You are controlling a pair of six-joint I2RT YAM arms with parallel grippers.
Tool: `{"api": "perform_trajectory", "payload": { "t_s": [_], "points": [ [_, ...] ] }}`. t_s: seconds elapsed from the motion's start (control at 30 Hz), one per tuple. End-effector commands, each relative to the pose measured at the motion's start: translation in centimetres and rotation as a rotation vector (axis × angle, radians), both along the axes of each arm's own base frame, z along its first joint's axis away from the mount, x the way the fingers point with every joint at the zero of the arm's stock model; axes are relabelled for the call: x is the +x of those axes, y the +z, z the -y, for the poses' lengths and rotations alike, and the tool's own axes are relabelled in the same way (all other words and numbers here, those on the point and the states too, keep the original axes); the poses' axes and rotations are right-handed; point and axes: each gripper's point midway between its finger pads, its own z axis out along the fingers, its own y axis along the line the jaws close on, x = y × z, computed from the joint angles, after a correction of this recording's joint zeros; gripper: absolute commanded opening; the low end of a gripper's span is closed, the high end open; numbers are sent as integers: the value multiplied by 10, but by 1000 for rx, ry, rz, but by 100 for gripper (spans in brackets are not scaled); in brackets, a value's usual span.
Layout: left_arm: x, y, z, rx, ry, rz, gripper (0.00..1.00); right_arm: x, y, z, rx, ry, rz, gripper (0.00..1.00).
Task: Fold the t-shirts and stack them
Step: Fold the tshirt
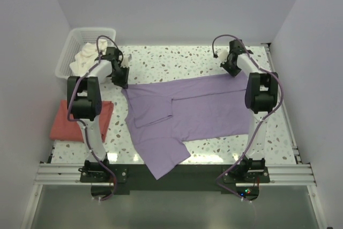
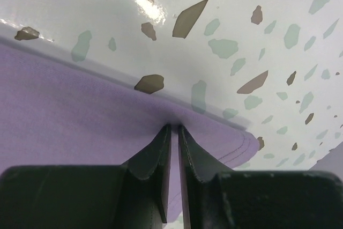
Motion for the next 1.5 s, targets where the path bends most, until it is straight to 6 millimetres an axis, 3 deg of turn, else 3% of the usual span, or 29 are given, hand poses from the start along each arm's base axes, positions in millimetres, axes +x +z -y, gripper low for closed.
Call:
{"api": "perform_trajectory", "payload": {
  "t_s": [0.0, 0.07, 0.2, 0.43, 0.67, 0.83, 0.93, 1.0, 1.03, 1.13, 1.47],
  "points": [
    [27, 60, -3, -14, -44, 178, 27, 9, 41, -9, 57, -23, 72, 15],
    [31, 87, 4, -29, -99, 246, 28, 9, 63, -11, 75, -16, 101, 19],
    [15, 97, 24, -1, -209, 251, 28, 5, 88, -12, 79, -13, 132, 23],
    [-38, 55, 49, 0, -287, 93, 26, -14, 83, -6, 33, 16, 51, 22],
    [-55, 16, 42, 73, -290, -45, 20, -28, 67, -1, -1, 18, -29, 20],
    [-42, 5, 31, 141, -293, -48, 17, -42, 48, 4, -27, 21, -102, 19],
    [-26, -15, 20, 150, -268, -90, 15, -45, 23, 12, -68, 12, -157, 18],
    [-6, -11, 12, 140, -240, -69, 14, -39, 6, 18, -106, 2, -181, 17],
    [-7, -22, 10, 135, -239, -104, 14, -37, 2, 19, -116, -2, -184, 17],
    [12, -17, 7, 141, -239, -76, 14, -25, -8, 24, -146, -24, -176, 15],
    [66, -22, -5, 199, -191, 36, 11, 10, -4, 20, -190, -50, -84, 10]
  ]
}}
